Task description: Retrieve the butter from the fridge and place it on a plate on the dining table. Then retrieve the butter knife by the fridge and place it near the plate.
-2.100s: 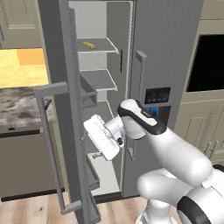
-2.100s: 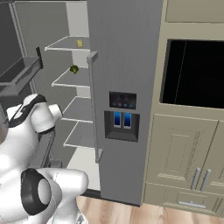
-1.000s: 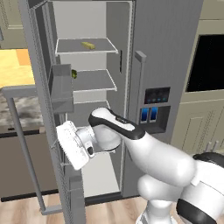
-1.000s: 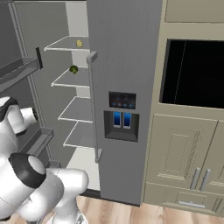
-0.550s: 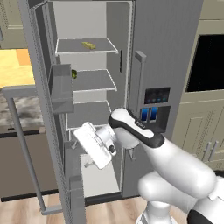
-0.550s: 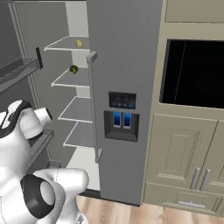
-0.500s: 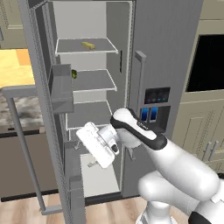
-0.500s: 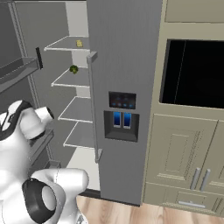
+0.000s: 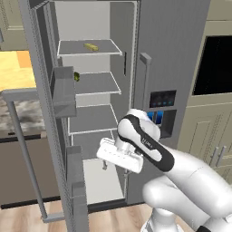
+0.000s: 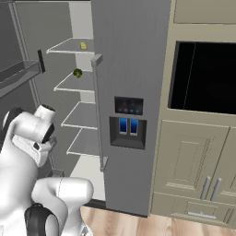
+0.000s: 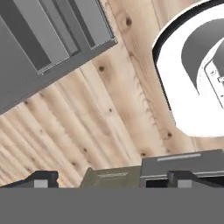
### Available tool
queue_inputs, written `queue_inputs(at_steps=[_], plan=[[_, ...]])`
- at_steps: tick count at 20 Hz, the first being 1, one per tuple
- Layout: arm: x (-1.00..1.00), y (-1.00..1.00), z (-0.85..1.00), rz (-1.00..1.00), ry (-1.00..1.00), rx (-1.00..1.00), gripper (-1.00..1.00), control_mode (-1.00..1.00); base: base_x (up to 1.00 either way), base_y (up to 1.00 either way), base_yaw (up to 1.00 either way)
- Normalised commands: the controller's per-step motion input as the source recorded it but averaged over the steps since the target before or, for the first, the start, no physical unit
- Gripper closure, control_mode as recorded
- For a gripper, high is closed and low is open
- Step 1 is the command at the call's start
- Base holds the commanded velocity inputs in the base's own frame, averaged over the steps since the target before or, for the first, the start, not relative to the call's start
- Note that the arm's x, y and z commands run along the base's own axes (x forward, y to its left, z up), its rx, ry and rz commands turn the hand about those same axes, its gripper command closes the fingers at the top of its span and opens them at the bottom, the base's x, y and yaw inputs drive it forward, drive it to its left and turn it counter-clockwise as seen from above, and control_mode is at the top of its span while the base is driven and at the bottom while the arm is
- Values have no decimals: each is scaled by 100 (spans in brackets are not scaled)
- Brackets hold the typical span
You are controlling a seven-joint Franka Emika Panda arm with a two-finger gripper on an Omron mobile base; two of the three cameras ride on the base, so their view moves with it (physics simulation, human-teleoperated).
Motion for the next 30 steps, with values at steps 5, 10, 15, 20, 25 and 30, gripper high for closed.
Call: queue_inputs(at_steps=[5,10,15,20,25,30], plan=[[0,-83,-13,28,-21,-47,-100,-100,0,0,0],[-9,-72,0,20,-8,-26,-100,-100,0,0,0],[-21,-63,1,25,-10,9,-100,-100,0,0,0],[-6,-73,13,27,-19,9,-100,-100,0,0,0],[-4,-47,0,17,-15,1,-100,-100,0,0,0],[0,0,0,0,0,0,-100,-100,0,0,0]])
